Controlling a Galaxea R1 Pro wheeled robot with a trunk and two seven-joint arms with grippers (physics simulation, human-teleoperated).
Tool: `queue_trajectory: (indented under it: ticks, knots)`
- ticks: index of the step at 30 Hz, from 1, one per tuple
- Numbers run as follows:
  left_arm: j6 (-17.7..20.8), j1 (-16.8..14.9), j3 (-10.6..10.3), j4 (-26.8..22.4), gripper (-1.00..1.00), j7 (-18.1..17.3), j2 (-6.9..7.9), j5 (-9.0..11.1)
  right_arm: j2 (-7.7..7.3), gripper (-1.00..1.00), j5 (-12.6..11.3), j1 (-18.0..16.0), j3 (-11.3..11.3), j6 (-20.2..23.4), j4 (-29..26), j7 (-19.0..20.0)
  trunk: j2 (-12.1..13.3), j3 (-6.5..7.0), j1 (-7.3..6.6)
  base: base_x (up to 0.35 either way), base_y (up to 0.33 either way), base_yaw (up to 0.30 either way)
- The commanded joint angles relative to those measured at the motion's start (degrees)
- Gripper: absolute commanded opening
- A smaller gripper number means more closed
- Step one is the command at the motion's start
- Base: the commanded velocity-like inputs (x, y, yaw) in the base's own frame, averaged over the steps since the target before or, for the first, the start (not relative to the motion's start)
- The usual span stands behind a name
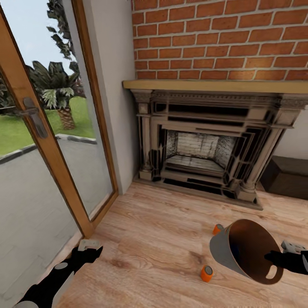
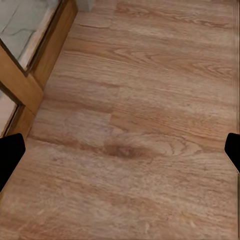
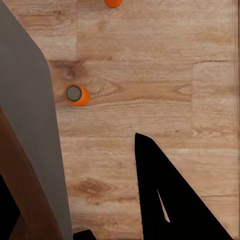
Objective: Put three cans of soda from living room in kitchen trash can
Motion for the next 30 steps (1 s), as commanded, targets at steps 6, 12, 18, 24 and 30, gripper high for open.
queue_trajectory:
  ticks: [6, 12, 18, 24, 30]
  knots:
    - [0.0, 0.0, -1.13, 0.0, 1.0, 0.03, 0.0, 0.04, 0.06, -1.0, -1.07, -0.01, -0.01, 0.18, 0.02, 0.15, 0.0, 0.31, 0.0, -0.148, -0.12, -0.231]
    - [0.02, 0.0, -1.86, 0.0, 1.0, 0.04, 0.0, 0.04, 0.09, -1.0, -1.07, 0.0, 0.0, 0.17, 0.03, 0.0, 0.0, 0.6, 0.0, -0.258, -0.162, -0.225]
    - [0.03, 0.0, -1.96, 0.0, 1.0, 0.04, 0.0, 0.03, 0.09, -1.0, -1.07, 0.01, 0.0, 0.15, 0.05, -0.02, 0.0, 0.75, 0.0, -0.276, -0.161, -0.127]
    - [-0.03, 0.0, -1.97, 0.0, 1.0, 0.04, 0.0, 0.04, 0.27, -1.0, -1.01, 0.01, 0.06, -2.22, 0.27, -0.13, 0.0, 0.78, 0.0, -0.078, -0.053, -0.02]
    - [-0.03, 0.0, -1.97, 0.0, 1.0, 0.04, 0.0, 0.03, 0.47, -1.0, -1.03, 0.19, 0.19, -5.55, 0.55, -0.3, 0.0, 0.78, 0.0, 0.117, 0.148, -0.003]
